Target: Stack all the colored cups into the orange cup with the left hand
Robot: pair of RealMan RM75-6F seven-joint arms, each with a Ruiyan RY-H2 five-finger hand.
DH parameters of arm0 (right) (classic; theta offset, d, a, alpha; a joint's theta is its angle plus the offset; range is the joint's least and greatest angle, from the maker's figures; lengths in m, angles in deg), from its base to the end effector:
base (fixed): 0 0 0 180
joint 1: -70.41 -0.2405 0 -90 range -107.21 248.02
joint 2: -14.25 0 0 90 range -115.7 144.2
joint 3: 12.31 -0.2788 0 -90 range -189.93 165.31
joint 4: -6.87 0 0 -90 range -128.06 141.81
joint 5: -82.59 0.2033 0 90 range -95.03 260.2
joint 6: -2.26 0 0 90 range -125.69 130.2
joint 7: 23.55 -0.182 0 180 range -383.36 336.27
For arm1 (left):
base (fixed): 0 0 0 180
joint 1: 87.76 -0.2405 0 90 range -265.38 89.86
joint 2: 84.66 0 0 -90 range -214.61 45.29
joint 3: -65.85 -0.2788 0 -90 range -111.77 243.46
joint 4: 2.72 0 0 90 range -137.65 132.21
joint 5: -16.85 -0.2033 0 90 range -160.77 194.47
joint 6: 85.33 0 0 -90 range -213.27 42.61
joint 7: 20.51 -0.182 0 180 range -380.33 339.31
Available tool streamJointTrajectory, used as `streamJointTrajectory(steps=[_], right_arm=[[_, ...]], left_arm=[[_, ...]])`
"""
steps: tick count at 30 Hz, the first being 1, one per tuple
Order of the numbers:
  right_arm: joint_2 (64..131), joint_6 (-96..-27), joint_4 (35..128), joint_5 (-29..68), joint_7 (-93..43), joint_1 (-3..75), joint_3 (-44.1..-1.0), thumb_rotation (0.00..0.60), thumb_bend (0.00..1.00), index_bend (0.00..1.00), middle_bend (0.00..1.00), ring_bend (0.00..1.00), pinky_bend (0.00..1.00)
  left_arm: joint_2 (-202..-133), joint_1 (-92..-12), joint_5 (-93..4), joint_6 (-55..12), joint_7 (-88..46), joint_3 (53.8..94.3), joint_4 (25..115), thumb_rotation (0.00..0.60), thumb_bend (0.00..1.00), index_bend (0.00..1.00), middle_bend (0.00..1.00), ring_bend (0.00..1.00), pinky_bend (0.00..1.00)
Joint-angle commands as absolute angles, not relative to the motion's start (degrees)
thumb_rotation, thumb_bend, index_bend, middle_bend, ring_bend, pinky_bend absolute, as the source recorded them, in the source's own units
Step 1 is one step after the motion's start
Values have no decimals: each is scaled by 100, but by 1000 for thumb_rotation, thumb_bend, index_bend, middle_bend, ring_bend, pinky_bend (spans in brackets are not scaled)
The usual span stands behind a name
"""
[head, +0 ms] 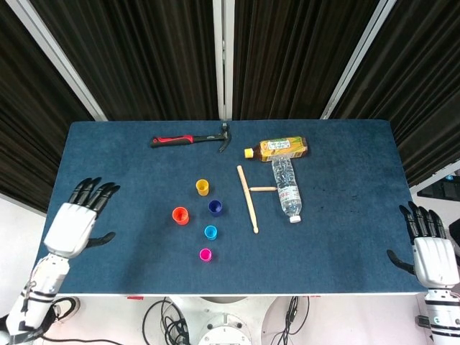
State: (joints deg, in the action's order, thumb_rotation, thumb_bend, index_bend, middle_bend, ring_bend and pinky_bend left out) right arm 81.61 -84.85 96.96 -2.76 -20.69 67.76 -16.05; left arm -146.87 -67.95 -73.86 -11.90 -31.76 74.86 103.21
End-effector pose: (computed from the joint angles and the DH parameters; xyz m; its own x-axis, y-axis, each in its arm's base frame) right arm -0.3383 -0.2105 0.1686 0.4243 0.0306 0.9050 -0.9052 0.0396 0.4230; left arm -0.1947 0.2940 0.1471 0.4204 -0.0199 0.9071 0.8336 -0.3863 -0.3948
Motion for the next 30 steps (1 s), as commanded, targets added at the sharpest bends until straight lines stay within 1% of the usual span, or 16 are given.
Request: streamJointTrajectory(steps=[1, 3, 5, 9, 14, 18, 24, 25, 28, 30], right_arm=[[8152, -8517, 9719, -291, -2081, 6784, -1618, 600, 133, 0, 0, 0, 0], [8147, -8525, 9733, -287, -2100, 6791, -1623, 600, 133, 0, 0, 0, 0], [8150, -8486, 9726, -253, -2118, 6789, -1623, 600, 133, 0, 0, 0, 0], [8179, -8316, 9672, -98, -2116, 6759, -1635, 600, 134, 0, 0, 0, 0], [8201, -8243, 9633, -16, -2156, 6747, -1655, 600, 135, 0, 0, 0, 0], [8193, -8281, 9597, -30, -2191, 6779, -1642, 600, 136, 0, 0, 0, 0], [8150, -8533, 9519, -135, -2468, 6908, -1637, 600, 141, 0, 0, 0, 0], [8127, -8579, 9517, -151, -2528, 6931, -1641, 600, 147, 0, 0, 0, 0], [8037, -8732, 9525, -175, -2692, 7007, -1671, 600, 213, 0, 0, 0, 0], [7985, -8807, 9523, -176, -2777, 7057, -1682, 600, 231, 0, 0, 0, 0]], left_arm=[[-14674, -5952, -7016, -2086, -2897, 8024, 10540, 600, 65, 166, 163, 108, 132], [-14766, -5581, -6807, -2486, -2723, 8196, 10494, 600, 70, 180, 180, 130, 134], [-14880, -5240, -6741, -2829, -2629, 8286, 10437, 600, 84, 208, 212, 165, 144], [-15193, -4717, -6773, -3279, -2732, 8301, 10284, 600, 98, 280, 289, 231, 212], [-15657, -4191, -6450, -3751, -2904, 8300, 9986, 600, 98, 295, 308, 255, 216], [-16040, -3924, -6179, -3847, -3069, 8309, 9531, 600, 104, 296, 308, 255, 210], [-16399, -3710, -5827, -4024, -3260, 8121, 9111, 600, 124, 306, 308, 255, 205], [-16443, -3693, -5785, -4043, -3263, 8088, 9076, 600, 141, 310, 308, 255, 205], [-16595, -3634, -5724, -4067, -3263, 7996, 8955, 600, 200, 322, 309, 263, 205], [-16747, -3584, -5739, -4039, -3293, 7941, 8821, 600, 208, 326, 309, 266, 205]])
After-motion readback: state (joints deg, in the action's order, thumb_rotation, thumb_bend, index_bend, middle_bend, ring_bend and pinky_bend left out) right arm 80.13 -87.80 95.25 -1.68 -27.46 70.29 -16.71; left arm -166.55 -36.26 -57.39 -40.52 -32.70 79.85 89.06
